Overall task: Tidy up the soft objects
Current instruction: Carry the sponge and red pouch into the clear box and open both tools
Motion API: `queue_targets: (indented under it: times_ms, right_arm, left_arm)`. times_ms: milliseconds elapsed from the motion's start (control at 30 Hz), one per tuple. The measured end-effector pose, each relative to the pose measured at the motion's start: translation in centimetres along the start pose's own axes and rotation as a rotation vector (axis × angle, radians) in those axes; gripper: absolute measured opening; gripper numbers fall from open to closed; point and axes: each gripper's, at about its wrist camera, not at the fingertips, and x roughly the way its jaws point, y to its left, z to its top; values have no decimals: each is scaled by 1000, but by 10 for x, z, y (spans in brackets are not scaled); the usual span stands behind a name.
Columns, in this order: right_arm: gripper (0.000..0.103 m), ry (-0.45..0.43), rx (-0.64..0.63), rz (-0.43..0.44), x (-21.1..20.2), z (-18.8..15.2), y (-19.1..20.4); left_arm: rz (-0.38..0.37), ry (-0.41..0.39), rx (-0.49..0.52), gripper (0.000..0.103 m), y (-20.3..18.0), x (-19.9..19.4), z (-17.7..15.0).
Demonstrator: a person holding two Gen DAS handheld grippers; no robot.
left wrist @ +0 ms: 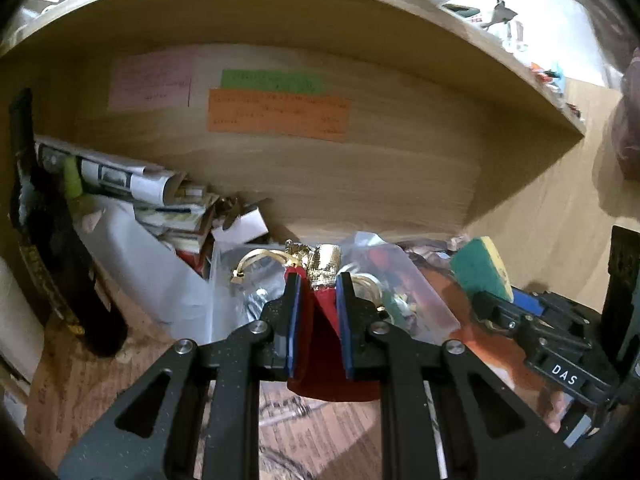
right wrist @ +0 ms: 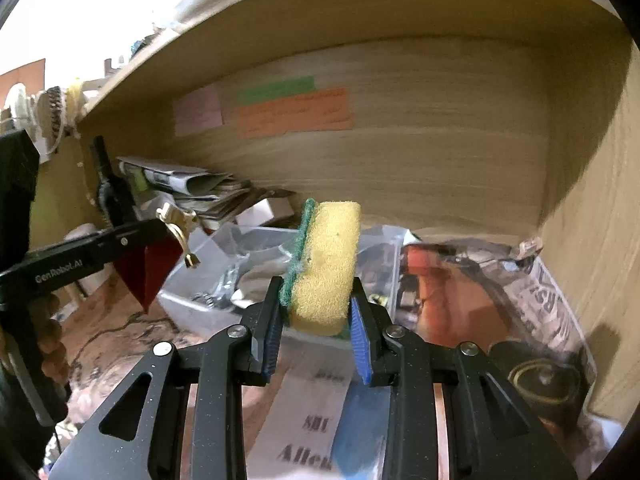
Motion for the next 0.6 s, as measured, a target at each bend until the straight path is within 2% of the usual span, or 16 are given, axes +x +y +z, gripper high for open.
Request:
queue_targets:
  times_ms: [233,467,600]
  right_arm:
    - [28,59,-21,-39,41,3,-8]
    - [28,137,-15,-7,70,-6,-11]
    - [28,188,-27,-24,85,-13,-10]
  left_arm:
    - [21,22,2,17,7,37,6]
    - [10,119,-18,17,18,88,-4]
    - [-7,157,-24,17,20,104,-10]
